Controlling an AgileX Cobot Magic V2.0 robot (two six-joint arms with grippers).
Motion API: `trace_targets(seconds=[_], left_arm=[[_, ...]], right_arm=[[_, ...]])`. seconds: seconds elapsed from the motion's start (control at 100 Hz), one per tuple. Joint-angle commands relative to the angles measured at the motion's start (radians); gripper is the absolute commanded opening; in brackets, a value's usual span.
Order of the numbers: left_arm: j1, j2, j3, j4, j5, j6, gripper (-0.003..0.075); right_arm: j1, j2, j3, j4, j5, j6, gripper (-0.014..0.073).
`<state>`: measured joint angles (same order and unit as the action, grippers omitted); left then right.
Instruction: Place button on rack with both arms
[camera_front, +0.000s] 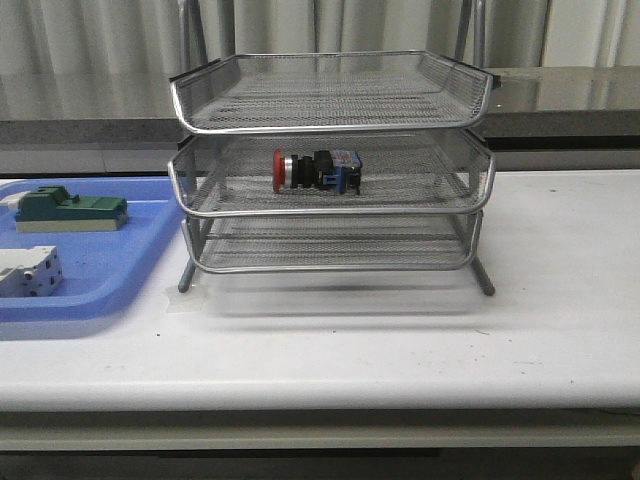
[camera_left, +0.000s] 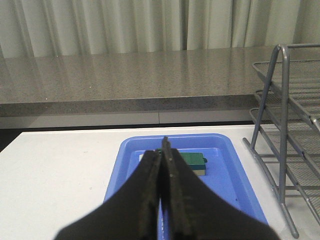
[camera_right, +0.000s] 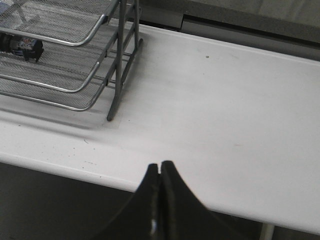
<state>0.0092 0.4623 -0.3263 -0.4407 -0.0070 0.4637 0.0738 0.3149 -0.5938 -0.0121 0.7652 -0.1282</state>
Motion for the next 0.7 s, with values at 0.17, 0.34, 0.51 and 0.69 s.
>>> trace_targets(seconds=[0.17,0.34,0.51,0.69], left_arm=[[0.004,0.004,-0.026,-0.009,-0.074,-0.007,-0.002],[0.004,0.004,-0.026,-0.009,-0.074,-0.007,-0.002],[0.004,0.004,-0.026,-0.009,-0.074,-0.007,-0.002],[0.004,0.004,-0.026,-0.009,-0.074,-0.007,-0.002]], right_arm=[[-0.007,0.009,-0.024,-0.001,-0.067,0.002,-0.0069],[-0.007,0.009,-0.024,-0.001,-0.067,0.002,-0.0069],[-0.007,0.007,0.0,0.003,-0.082,0.003,-0.0069],[-0.008,-0.061,0.1,0.028,-0.234,0.038,-0.0069]])
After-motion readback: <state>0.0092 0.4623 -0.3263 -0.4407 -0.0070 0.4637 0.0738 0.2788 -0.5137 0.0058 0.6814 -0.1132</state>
